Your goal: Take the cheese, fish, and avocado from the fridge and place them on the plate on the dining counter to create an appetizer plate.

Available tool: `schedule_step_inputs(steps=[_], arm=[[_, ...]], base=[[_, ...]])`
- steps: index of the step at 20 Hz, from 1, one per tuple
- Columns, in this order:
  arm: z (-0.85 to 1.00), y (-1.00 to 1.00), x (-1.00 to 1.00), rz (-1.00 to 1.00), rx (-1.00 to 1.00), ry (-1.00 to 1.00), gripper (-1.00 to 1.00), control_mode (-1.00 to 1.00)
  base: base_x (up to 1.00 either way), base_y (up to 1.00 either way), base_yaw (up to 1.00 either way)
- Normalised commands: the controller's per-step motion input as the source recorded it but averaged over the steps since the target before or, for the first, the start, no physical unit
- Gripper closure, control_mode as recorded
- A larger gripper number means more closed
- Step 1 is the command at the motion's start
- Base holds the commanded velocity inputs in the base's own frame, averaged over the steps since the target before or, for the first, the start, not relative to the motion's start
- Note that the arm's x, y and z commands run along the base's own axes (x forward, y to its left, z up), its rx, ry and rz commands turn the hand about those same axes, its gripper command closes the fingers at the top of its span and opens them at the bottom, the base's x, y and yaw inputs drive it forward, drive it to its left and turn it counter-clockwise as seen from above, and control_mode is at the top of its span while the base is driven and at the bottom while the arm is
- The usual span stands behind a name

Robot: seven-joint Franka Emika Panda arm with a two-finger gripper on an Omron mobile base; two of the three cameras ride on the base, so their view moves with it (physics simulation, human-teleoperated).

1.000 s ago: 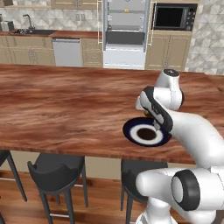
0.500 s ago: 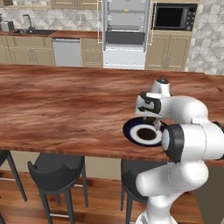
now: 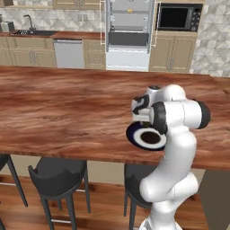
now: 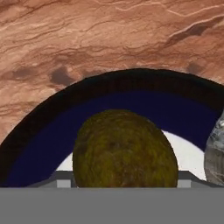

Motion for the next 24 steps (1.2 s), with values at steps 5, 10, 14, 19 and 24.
schedule_step_inputs(steps=[5,10,14,19,24], arm=[[-0.71,-0.10,0.57,0.00,0.00,0.16,1.00,-1.00],[-0.21,-0.08,-0.24,0.00,0.00,0.03,1.00,-1.00],[0.06,0.04,-0.99,-0.03,-0.02,-0.26,1.00,-1.00],[0.21,0.91,-0.76,-0.11,-0.17,-0.28,1.00,-1.00],[0.02,0.94,-0.45,-0.12,-0.18,-0.10,-1.00,-1.00]], base=[[0.00,0.00,0.00],[0.00,0.00,0.00],[0.00,0.00,0.00],[0.00,0.00,0.00],[0.00,0.00,0.00]])
